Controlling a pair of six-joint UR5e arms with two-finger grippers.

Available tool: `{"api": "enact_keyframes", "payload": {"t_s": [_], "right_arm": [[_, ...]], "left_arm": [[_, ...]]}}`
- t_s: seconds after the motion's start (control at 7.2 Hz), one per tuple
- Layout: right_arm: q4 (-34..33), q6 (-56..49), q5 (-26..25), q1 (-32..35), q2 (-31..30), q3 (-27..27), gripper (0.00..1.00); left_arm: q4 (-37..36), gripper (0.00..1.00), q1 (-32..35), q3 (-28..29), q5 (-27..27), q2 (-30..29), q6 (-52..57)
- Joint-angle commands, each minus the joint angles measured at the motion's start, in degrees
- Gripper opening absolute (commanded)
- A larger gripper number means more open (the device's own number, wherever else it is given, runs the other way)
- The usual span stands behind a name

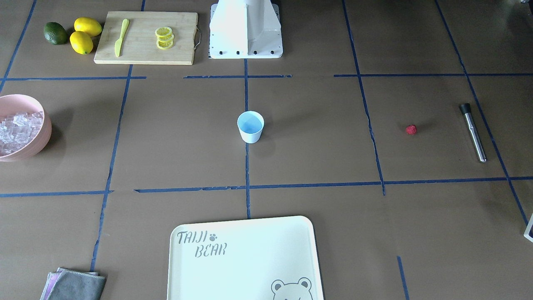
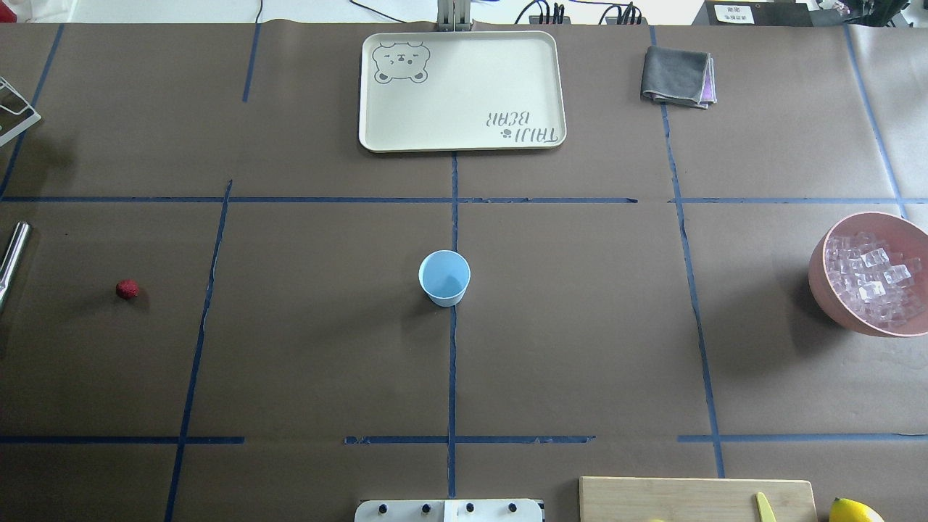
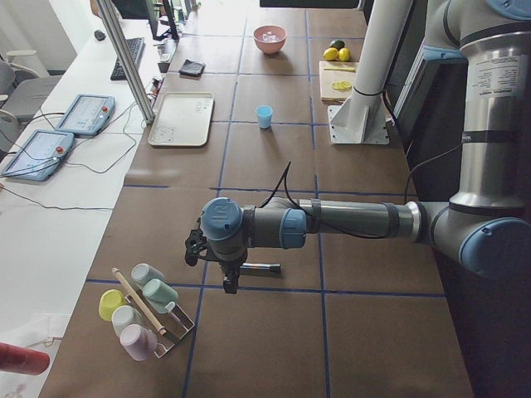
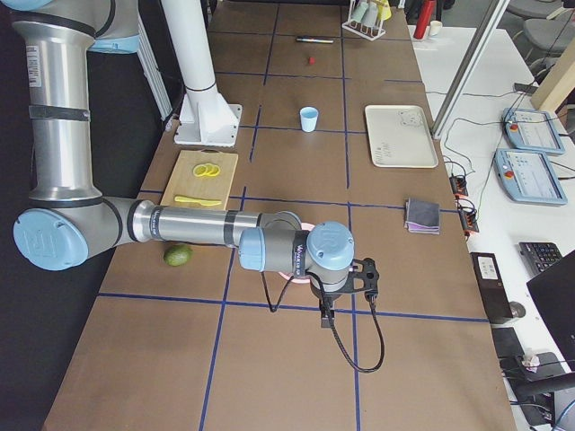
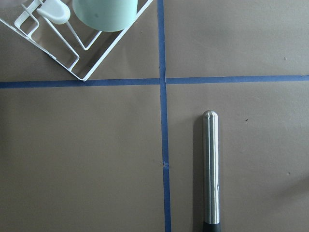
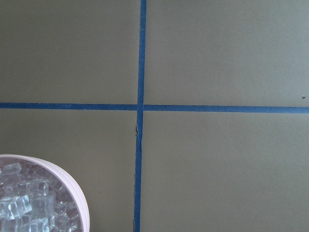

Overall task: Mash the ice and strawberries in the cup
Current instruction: 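Move the right gripper over the pink bowl of ice cubes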

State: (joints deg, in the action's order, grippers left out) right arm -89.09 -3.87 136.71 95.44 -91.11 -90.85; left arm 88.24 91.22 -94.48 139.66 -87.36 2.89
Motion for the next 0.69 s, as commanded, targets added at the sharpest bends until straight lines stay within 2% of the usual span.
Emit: {"api": "enact_keyframes", "payload": {"t_s": [0.0,0.56], "right_arm": [[0.0,0.1,-0.2,0.0,0.0,-0.1,1.0],[0.3,0.3,-0.2,0.0,0.2,-0.6,1.0]], "left_arm": [[0.0,1.0,0.0,0.0,0.0,0.1,0.0],[0.0,1.0,0.0,-0.1,0.0,0.1,0.0]]}}
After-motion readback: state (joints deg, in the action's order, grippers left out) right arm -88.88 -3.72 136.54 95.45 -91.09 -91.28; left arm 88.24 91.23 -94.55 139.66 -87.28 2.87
